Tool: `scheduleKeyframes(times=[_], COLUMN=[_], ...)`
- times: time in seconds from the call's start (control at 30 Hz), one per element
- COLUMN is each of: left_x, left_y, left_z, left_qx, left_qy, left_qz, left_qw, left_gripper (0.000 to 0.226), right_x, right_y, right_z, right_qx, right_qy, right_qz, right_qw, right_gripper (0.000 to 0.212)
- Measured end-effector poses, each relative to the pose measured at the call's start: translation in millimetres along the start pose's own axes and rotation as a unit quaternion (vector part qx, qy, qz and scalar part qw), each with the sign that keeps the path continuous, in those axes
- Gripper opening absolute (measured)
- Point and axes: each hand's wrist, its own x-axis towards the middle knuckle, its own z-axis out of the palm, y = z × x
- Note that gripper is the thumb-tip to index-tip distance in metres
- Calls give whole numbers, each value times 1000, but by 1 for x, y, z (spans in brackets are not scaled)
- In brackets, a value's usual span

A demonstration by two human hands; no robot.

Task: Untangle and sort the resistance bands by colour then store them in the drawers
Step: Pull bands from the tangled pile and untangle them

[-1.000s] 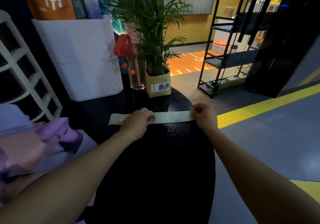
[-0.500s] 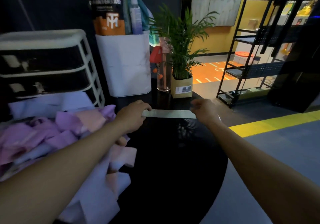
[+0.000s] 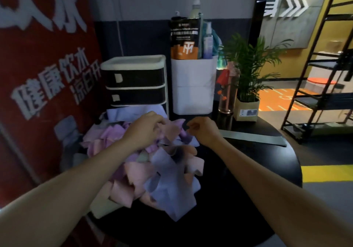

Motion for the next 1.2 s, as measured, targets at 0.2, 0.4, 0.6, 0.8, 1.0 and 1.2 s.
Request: scheduleKeyframes(times=[0.2, 0.4, 0.6, 0.8, 1.0, 1.2], left_x=[-54, -87, -101, -99, -76, -45], left_y=[-47, -81, -101, -102, -87, -68], left_z=[-18, -20, -7, 2, -9, -14], left_qx=[-11, -35, -35, -75, -102, -171], left_qy=[31, 74, 60, 70, 95, 125], left_qz=[-37, -107, -90, -95, -74, -156], left_qw=[999, 991, 994, 990, 987, 965], left_gripper=[35, 26, 27, 26, 15, 22], right_x=[-13, -17, -22, -22, 6, 29], right_y=[-48, -81, -94, -87, -87, -95], right_z=[33, 58, 83, 92, 62, 25], right_qx=[27, -65, -214, -230, -61, 38], right_qy=[-30, -104, -240, -221, -150, -29], right_qz=[-52, -125, -205, -273, -204, -162], right_qw=[998, 985, 924, 908, 965, 986], right_gripper=[23, 29, 27, 7, 32, 10])
